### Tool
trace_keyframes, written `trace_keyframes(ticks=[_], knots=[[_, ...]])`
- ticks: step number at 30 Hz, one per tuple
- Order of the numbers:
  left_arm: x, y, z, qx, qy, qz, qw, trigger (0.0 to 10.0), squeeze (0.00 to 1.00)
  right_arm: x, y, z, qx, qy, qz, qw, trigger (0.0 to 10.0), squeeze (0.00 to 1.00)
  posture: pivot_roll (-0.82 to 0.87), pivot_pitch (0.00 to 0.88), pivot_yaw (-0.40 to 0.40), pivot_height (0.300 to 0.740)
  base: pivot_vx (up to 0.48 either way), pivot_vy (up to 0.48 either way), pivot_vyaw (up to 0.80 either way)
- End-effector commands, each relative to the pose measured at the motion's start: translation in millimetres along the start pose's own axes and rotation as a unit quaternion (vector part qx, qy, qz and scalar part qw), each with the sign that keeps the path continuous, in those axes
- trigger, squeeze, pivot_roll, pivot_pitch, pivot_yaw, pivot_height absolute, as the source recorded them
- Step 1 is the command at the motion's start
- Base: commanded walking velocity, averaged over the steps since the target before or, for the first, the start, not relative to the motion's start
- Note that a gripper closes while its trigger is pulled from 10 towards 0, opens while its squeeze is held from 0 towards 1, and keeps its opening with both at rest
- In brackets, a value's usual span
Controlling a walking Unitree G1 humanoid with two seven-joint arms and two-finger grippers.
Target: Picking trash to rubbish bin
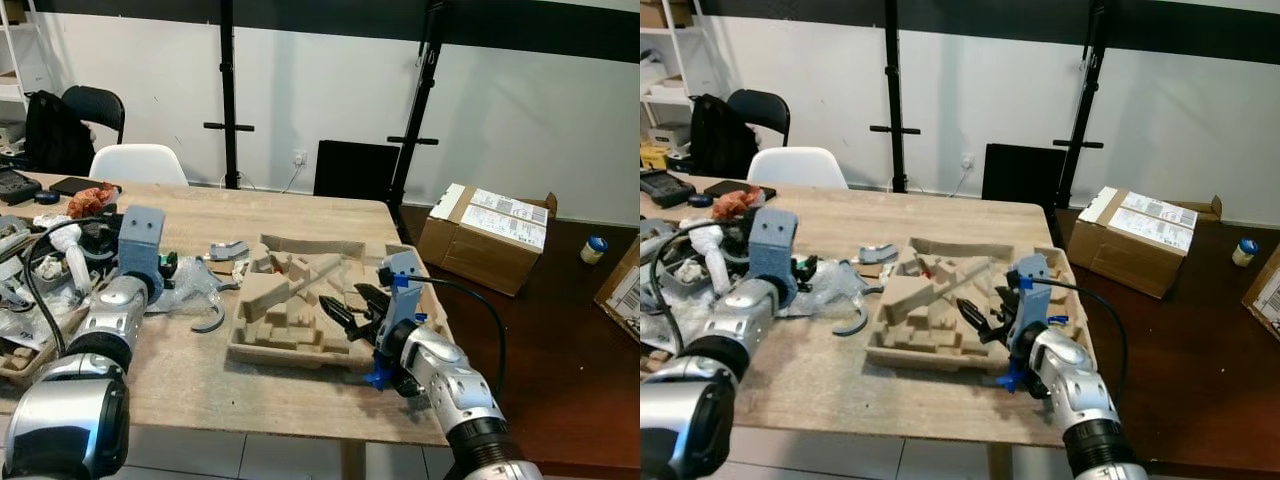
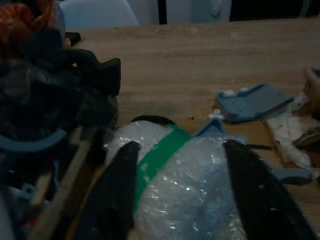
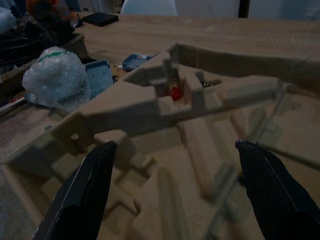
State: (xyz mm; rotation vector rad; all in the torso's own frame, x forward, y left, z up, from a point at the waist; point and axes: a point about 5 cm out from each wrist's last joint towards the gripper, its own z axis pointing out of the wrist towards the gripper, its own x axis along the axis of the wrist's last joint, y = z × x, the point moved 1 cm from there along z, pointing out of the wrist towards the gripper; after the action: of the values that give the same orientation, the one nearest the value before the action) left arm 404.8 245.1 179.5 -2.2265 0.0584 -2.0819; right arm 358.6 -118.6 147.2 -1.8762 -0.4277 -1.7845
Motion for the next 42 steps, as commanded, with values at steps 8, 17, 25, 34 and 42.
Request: trace_keyframes(ticks=[8, 17, 25, 34, 42], knots=[[-3.6, 11.2, 0.4, -0.008, 0.009, 0.0, 1.0, 10.0, 1.0, 1.8, -0.5, -5.5, -0.003, 0.005, 0.008, 1.0, 10.0, 0.0, 0.04, 0.1, -0.036, 0.74, 0.0, 0.0, 0.0], [-14.0, 7.3, -1.1, 0.011, -0.026, 0.033, 0.999, 10.0, 1.0, 4.3, 4.0, -11.3, -0.01, 0.004, 0.006, 1.0, 10.0, 0.0, -0.01, 0.125, -0.039, 0.74, 0.0, 0.0, 0.0], [-23.8, 7.0, -2.7, 0.011, -0.057, 0.044, 0.997, 10.0, 0.0, 8.8, 1.5, -13.8, -0.011, 0.007, 0.009, 1.0, 10.0, 0.0, -0.04, 0.165, -0.046, 0.74, 0.0, 0.0, 0.0], [-33.6, 3.8, -5.1, 0.023, -0.092, 0.036, 0.995, 1.6, 0.0, 9.1, -1.1, -14.7, -0.011, 0.006, 0.011, 1.0, 10.0, 0.0, -0.05, 0.174, -0.048, 0.74, 0.0, 0.0, 0.0], [-43.7, 5.1, -8.2, 0.004, -0.117, 0.05, 0.992, 0.0, 0.0, 10.4, 1.3, -14.9, -0.014, 0.001, 0.011, 1.0, 10.0, 0.0, -0.04, 0.173, -0.056, 0.74, 0.0, 0.0, 0.0]])
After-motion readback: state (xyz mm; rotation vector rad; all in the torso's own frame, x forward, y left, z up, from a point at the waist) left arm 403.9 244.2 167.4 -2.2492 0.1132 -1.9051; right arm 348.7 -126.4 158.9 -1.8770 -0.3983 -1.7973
